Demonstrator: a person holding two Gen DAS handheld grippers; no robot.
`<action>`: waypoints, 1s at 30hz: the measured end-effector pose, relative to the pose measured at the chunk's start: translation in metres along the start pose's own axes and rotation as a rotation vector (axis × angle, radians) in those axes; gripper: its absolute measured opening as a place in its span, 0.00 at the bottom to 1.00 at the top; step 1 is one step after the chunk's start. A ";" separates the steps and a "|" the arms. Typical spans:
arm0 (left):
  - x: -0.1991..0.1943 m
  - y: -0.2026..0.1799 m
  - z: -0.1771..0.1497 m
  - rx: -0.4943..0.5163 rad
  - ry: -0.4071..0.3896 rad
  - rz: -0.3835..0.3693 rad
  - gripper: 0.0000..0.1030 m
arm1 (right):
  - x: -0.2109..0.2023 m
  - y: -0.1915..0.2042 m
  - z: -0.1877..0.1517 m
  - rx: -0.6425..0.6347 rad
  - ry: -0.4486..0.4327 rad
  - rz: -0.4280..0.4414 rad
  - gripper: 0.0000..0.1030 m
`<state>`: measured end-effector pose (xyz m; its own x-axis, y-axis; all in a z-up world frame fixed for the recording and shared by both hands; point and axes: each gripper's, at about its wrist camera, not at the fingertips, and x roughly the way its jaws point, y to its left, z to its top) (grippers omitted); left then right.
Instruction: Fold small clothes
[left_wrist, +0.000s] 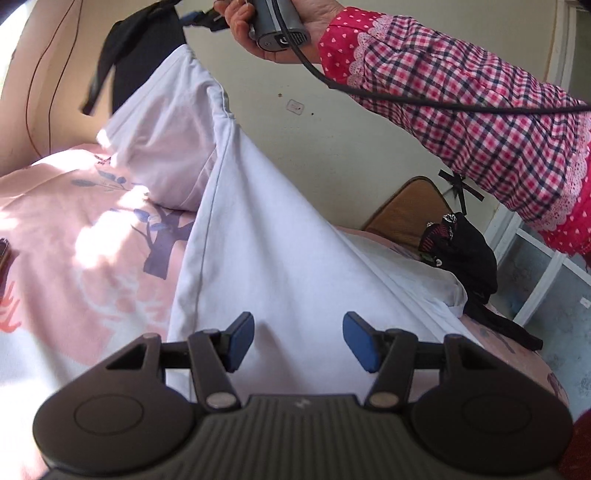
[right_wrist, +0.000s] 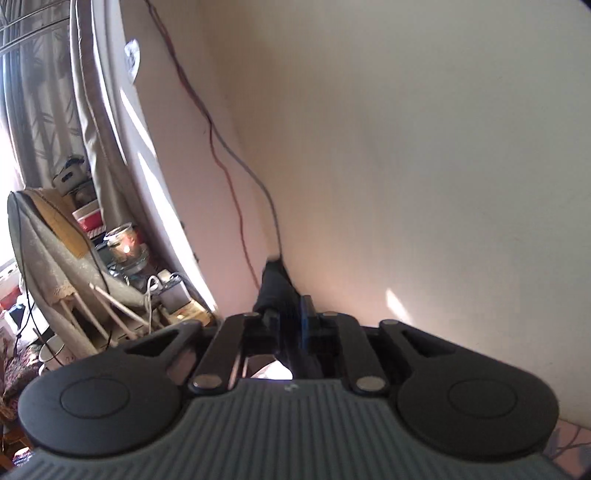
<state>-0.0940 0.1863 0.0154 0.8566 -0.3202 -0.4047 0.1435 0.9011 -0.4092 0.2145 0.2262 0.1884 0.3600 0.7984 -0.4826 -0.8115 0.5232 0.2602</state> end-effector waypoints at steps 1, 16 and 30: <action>-0.002 0.004 0.001 -0.010 0.001 -0.006 0.53 | 0.013 0.002 -0.008 -0.027 0.067 -0.013 0.70; 0.054 0.050 0.149 0.167 -0.023 0.213 0.73 | -0.135 -0.218 -0.113 0.075 0.155 -0.523 0.72; 0.289 0.049 0.165 0.391 0.449 0.306 0.06 | -0.118 -0.280 -0.205 0.051 0.291 -0.398 0.04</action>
<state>0.2420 0.1861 0.0139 0.6100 -0.0476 -0.7910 0.1685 0.9832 0.0708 0.3048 -0.0758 0.0015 0.4880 0.4213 -0.7644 -0.6108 0.7904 0.0457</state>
